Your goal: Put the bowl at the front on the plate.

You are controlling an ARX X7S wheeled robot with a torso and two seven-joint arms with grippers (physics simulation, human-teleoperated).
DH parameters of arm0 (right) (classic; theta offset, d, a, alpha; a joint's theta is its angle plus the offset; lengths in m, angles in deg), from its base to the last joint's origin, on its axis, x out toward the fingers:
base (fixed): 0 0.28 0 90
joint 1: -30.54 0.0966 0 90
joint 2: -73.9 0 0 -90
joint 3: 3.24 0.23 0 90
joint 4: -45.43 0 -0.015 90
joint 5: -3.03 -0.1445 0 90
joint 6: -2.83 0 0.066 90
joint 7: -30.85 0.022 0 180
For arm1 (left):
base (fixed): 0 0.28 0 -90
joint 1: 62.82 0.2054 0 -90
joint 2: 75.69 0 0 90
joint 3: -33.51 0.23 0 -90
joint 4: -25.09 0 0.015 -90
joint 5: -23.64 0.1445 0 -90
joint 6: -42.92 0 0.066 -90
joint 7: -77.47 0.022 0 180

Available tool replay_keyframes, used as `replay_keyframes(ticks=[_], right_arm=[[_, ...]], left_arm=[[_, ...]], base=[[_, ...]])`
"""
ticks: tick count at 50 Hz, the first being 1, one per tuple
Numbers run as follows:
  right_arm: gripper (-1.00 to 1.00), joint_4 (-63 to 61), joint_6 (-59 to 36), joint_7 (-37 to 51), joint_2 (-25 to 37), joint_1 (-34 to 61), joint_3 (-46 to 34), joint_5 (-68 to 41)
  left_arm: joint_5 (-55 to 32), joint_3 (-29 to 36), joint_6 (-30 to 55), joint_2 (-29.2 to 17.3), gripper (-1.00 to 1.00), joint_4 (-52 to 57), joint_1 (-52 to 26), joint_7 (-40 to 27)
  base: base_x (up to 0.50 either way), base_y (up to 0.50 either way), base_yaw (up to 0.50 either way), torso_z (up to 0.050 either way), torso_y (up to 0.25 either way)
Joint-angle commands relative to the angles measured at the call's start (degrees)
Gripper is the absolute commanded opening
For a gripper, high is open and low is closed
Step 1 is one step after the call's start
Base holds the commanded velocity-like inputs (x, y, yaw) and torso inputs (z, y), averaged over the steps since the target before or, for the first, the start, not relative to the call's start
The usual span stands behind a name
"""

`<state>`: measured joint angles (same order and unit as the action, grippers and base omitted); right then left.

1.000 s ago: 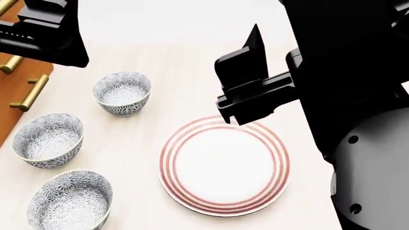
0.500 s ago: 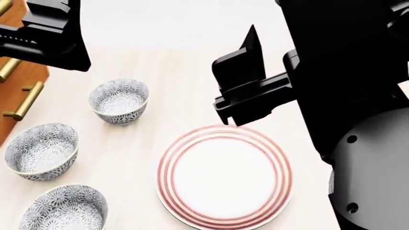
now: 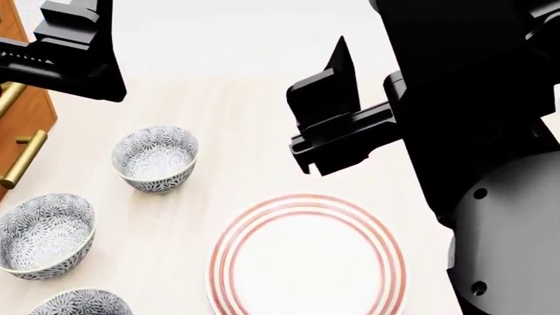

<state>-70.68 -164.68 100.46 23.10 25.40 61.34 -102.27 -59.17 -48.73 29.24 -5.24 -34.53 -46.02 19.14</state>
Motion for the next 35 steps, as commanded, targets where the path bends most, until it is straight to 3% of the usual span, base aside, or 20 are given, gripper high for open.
replay_keyframes(ticks=[1,21,22,23,26,35], right_arm=[[1.0,-0.5,0.2,-1.1,0.1,0.3,-0.4,0.8],[1.0,-1.1,1.0,-1.7,0.8,0.1,-1.3,1.2],[1.0,-1.0,1.1,-1.7,0.8,0.2,-1.3,1.3],[1.0,-1.0,1.1,-1.6,0.8,0.3,-1.4,1.2],[1.0,-0.9,1.2,-1.5,1.0,0.6,-1.6,0.9],[1.0,-1.0,1.5,-2.4,1.5,0.5,-1.6,1.6]], left_arm=[[-1.8,0.2,-0.4,-0.2,1.0,-0.8,0.0,-1.4],[-1.6,1.3,-1.7,-1.0,1.0,-0.8,0.7,-0.7],[-3.0,1.1,-1.6,-0.8,1.0,-1.5,0.8,-1.5],[-9.9,0.8,-1.3,-1.0,1.0,-3.5,1.1,-5.0],[-15.7,1.4,-1.5,-1.7,1.0,-4.1,1.6,-9.6],[-26.9,5.9,-3.0,-4.1,1.0,-4.5,4.3,-18.6]], base=[[0.0,0.0,0.0,0.0,0.0],[0.03,0.0,0.0,0.0,0.0],[0.0,0.0,0.0,0.0,0.0],[0.0,0.0,0.0,0.0,0.0],[0.0,0.0,0.0,0.0,0.0],[0.0,0.0,0.0,0.0,0.0]])
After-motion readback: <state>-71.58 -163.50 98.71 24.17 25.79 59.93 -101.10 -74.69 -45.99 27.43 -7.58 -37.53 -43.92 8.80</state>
